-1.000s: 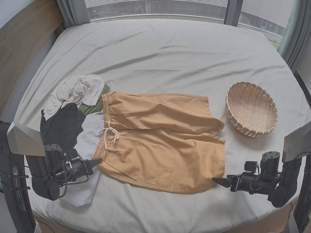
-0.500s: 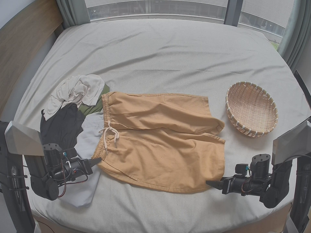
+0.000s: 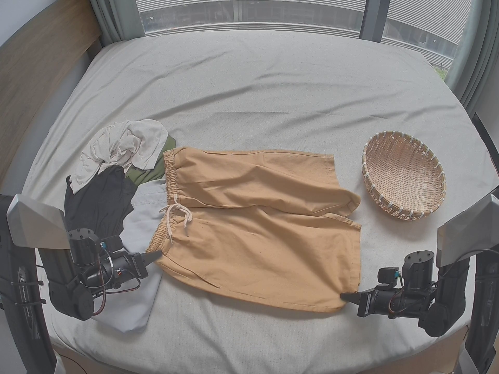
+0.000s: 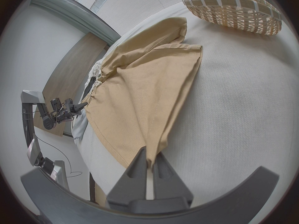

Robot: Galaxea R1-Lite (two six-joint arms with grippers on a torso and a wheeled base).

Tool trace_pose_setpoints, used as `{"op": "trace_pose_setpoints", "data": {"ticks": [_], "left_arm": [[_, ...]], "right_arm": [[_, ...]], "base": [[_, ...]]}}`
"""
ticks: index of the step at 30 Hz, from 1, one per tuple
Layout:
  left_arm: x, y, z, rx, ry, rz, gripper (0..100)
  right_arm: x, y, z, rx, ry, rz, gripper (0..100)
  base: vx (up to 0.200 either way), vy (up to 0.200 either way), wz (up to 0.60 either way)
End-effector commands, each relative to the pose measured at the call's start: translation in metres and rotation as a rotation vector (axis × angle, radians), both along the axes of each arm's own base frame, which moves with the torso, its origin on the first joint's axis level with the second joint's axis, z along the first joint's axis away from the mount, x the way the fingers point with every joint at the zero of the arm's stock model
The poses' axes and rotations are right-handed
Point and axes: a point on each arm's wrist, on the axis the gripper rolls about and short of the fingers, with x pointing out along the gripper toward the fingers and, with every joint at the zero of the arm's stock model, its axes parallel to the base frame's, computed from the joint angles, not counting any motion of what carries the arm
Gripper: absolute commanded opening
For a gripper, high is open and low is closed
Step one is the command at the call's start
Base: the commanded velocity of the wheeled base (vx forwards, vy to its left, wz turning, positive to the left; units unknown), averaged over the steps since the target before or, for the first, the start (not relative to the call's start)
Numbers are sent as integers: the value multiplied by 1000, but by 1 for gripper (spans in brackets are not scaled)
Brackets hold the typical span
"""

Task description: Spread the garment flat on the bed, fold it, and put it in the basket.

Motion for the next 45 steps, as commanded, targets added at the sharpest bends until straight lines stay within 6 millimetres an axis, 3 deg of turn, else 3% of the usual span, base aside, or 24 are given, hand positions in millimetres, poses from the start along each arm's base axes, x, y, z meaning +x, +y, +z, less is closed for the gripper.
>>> {"op": "trace_pose_setpoints", "data": {"ticks": [1,6,15,25,29,38,45], "left_arm": [[-11,-2,17,-41,-1,1,0],[-29,-7,35,-110,34,-19,0],[-52,-4,22,-79,133,-14,0],[-59,17,3,7,189,35,0],[-63,16,-7,42,203,15,0],[-68,13,-7,41,195,-6,0],[-85,9,-8,45,252,-26,0]], "right_arm": [[-12,-4,9,-2,6,-4,0],[-20,-9,6,-16,48,-13,0],[-31,-12,1,-40,114,-10,0],[-36,-6,-2,-57,161,24,0],[-36,-7,-2,-56,162,22,0],[-37,-8,-3,-59,173,17,0],[-44,-3,-2,-79,219,53,0]], "base": [[0,0,0],[0,0,0],[0,0,0],[0,0,0],[0,0,0],[0,0,0],[0,0,0]]}}
